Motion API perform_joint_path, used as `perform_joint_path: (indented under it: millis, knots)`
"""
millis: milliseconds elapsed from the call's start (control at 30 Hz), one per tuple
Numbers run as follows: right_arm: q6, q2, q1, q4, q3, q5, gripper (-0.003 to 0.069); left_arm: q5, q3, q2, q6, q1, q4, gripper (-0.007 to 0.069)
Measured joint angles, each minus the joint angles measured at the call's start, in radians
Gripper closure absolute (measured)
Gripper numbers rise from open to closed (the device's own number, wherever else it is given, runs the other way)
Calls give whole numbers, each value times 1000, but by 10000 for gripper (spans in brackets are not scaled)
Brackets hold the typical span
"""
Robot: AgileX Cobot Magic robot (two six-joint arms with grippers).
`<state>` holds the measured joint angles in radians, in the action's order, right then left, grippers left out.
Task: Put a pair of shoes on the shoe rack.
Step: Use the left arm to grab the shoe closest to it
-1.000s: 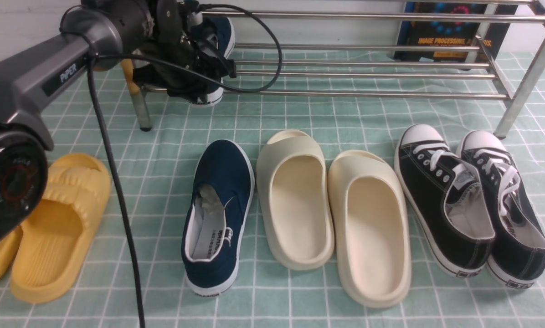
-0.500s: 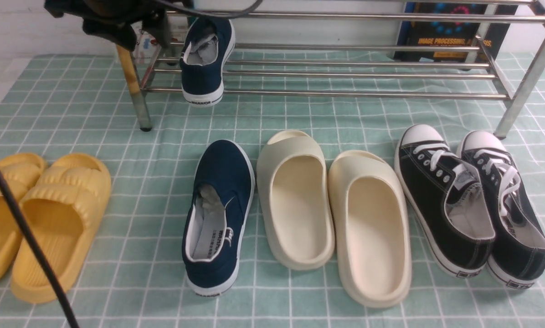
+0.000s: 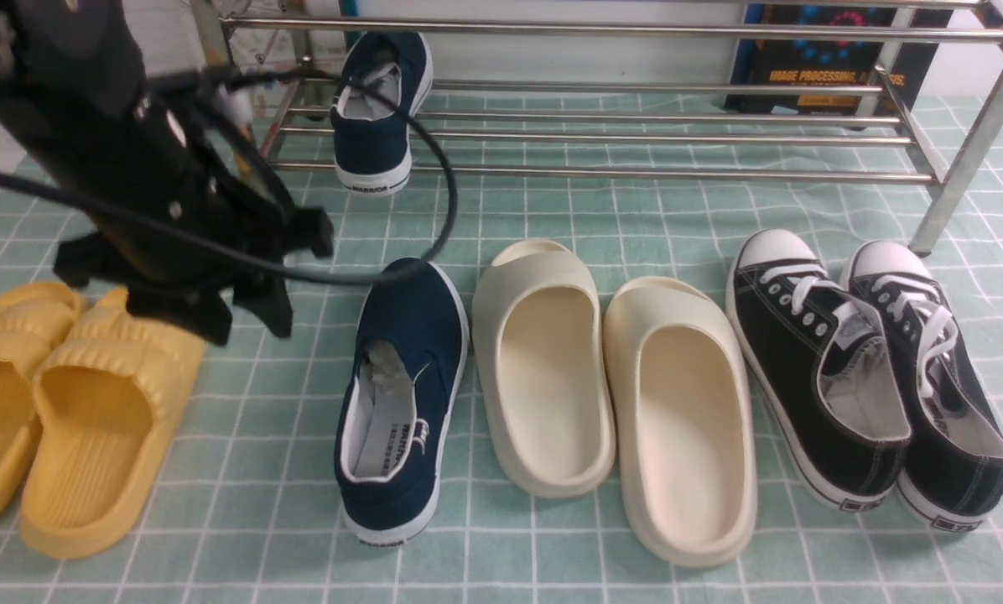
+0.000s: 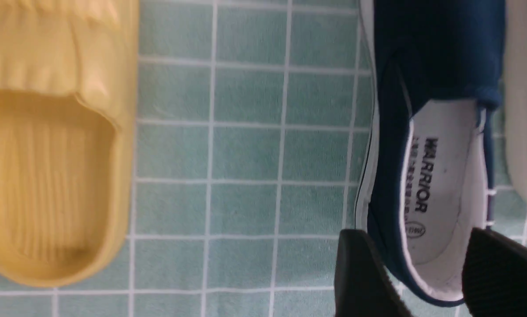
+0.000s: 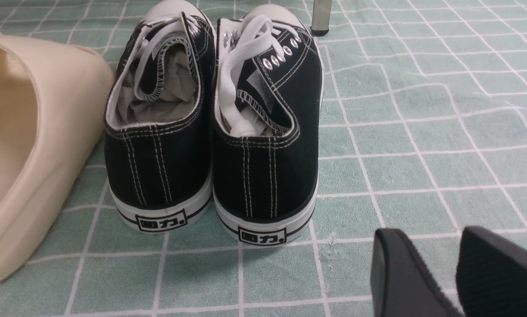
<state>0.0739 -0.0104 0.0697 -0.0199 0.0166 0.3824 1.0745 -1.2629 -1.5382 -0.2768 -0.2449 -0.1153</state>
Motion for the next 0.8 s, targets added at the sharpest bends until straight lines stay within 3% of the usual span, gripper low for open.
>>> perform_joint_path:
  millis: [200, 333, 567, 800]
  knots:
    - [0, 0, 0, 0, 0, 0, 419, -105, 128, -30, 31, -42, -59, 304]
    - [0, 0, 0, 0, 0, 0, 419, -208, 131, -61, 25, -147, -26, 320]
    - [0, 0, 0, 0, 0, 0, 419, -219, 131, -142, -79, -195, 99, 355]
    - [0, 0, 0, 0, 0, 0, 419, -204, 126, -180, -108, -196, 125, 382]
